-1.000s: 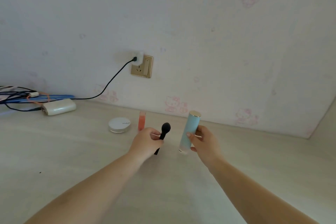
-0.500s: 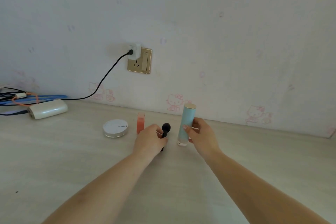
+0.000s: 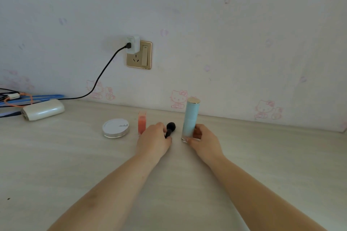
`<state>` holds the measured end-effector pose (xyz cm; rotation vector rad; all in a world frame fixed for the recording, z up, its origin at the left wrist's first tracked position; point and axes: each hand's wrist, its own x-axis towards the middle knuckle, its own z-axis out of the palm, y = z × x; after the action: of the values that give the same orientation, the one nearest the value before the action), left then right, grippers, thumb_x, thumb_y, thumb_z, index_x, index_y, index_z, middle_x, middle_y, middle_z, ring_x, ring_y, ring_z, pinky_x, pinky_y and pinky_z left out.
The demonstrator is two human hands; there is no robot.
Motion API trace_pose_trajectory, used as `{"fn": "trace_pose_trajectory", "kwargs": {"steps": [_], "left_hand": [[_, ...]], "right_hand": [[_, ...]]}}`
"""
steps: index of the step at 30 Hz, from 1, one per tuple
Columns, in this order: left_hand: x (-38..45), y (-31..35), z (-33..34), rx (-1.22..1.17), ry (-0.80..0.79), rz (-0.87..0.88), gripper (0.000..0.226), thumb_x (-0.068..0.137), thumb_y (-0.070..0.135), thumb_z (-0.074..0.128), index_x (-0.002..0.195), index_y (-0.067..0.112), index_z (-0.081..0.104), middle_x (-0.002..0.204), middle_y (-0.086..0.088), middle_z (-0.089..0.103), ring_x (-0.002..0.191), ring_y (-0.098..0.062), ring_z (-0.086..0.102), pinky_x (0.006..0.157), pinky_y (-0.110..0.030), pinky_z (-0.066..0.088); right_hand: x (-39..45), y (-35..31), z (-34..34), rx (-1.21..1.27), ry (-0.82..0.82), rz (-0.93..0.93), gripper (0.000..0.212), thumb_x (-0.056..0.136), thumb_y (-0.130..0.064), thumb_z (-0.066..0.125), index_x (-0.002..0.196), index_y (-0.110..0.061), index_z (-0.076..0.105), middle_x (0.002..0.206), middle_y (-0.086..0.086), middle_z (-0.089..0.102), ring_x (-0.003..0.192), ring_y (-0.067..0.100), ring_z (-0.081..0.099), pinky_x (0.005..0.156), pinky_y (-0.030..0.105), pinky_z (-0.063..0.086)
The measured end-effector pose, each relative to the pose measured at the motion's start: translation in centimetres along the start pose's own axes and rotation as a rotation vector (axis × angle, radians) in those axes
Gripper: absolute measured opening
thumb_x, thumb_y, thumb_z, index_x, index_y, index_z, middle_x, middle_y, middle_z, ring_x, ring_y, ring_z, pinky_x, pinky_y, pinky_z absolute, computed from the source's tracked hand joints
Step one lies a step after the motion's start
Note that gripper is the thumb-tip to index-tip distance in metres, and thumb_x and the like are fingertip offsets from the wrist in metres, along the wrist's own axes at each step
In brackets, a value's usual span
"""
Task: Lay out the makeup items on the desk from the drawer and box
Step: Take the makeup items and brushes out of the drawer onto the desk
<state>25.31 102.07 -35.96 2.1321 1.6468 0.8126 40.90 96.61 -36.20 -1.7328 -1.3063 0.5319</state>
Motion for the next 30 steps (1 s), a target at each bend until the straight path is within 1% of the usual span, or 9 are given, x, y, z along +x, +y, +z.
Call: {"fn": "trace_pose_trajectory", "kwargs": {"steps": [6,9,11,13,17,19,22,25,30], "left_hand": [[-1.0,0.4,-0.3,-0.026,-0.019,-0.002,0.042,0.084,0.043,0.062,0.117,0.020,0.052,0.113,0.000,0.059,0.102,-0.020,0.060,0.085,-0.034,0.049],[-2.6,0.7,-0.7,-0.098,0.013,-0.009,0.046,0.083,0.038,0.064,0.122,0.019,0.049,0.117,-0.003,0.053,0.101,-0.022,0.058,0.084,-0.034,0.049],[-4.1,1.0,-1.0,-0.147,0.021,-0.012,0.042,0.082,0.029,0.064,0.120,0.019,0.049,0.115,-0.004,0.051,0.099,-0.023,0.057,0.083,-0.034,0.048],[-5.9,1.2,-1.5,-0.175,0.033,0.031,0.036,0.081,0.024,0.063,0.114,0.020,0.050,0.109,-0.001,0.051,0.097,-0.021,0.054,0.080,-0.032,0.047],[-10.4,3.7,-2.8,-0.261,0.052,0.222,0.026,0.080,0.020,0.067,0.098,0.029,0.051,0.092,0.009,0.049,0.084,-0.010,0.051,0.072,-0.018,0.041],[-12.9,6.2,-3.4,-0.356,-0.013,0.282,0.024,0.080,0.017,0.068,0.091,0.031,0.052,0.087,0.009,0.053,0.076,-0.005,0.052,0.067,-0.010,0.038],[-16.3,9.8,-3.4,-0.431,-0.160,0.349,0.016,0.080,0.016,0.067,0.088,0.027,0.059,0.083,0.007,0.060,0.077,-0.010,0.059,0.071,-0.019,0.044],[-20.7,13.2,-1.8,-0.449,-0.343,0.461,0.014,0.080,0.014,0.065,0.087,0.026,0.063,0.085,0.008,0.064,0.078,-0.003,0.060,0.069,-0.016,0.045],[-27.8,18.0,2.5,-0.414,-0.548,0.687,0.015,0.082,0.013,0.064,0.088,0.026,0.062,0.089,0.013,0.061,0.084,0.004,0.056,0.072,-0.007,0.042]], "right_hand": [[-0.7,-0.1,-0.6,0.013,-0.024,-0.004,0.064,0.078,-0.029,0.073,0.134,-0.028,0.042,0.119,-0.010,0.056,0.097,0.003,0.055,0.083,0.019,0.039],[-1.9,-0.1,-1.9,0.069,-0.050,0.048,0.064,0.081,-0.025,0.071,0.138,-0.025,0.040,0.117,-0.009,0.053,0.109,0.007,0.053,0.091,0.022,0.038],[-3.2,0.2,-3.1,0.152,-0.065,0.075,0.057,0.083,-0.020,0.069,0.134,-0.022,0.045,0.113,-0.008,0.056,0.105,0.008,0.057,0.092,0.025,0.044],[-4.9,0.6,-4.5,0.301,-0.067,0.107,0.046,0.084,-0.013,0.068,0.126,-0.020,0.053,0.110,-0.004,0.060,0.097,0.009,0.061,0.087,0.029,0.052],[-10.1,1.7,-8.2,0.402,-0.040,0.107,0.027,0.085,-0.005,0.066,0.100,-0.027,0.062,0.104,-0.001,0.065,0.082,0.003,0.063,0.066,0.019,0.056],[-13.3,2.4,-10.6,0.400,-0.010,0.113,0.025,0.085,-0.003,0.065,0.095,-0.026,0.063,0.100,-0.001,0.066,0.081,0.002,0.062,0.063,0.017,0.056],[-17.5,3.5,-14.4,0.369,0.004,0.118,0.023,0.085,-0.004,0.065,0.094,-0.026,0.064,0.095,-0.005,0.068,0.082,0.002,0.064,0.066,0.017,0.055],[-22.6,5.0,-18.6,0.286,0.035,0.110,0.025,0.084,-0.005,0.066,0.091,-0.029,0.065,0.091,-0.008,0.070,0.079,-0.001,0.066,0.068,0.017,0.055],[-30.3,8.1,-25.2,0.095,0.088,0.125,0.031,0.081,-0.009,0.070,0.089,-0.038,0.065,0.089,-0.018,0.073,0.086,0.003,0.068,0.082,0.025,0.053]]}}
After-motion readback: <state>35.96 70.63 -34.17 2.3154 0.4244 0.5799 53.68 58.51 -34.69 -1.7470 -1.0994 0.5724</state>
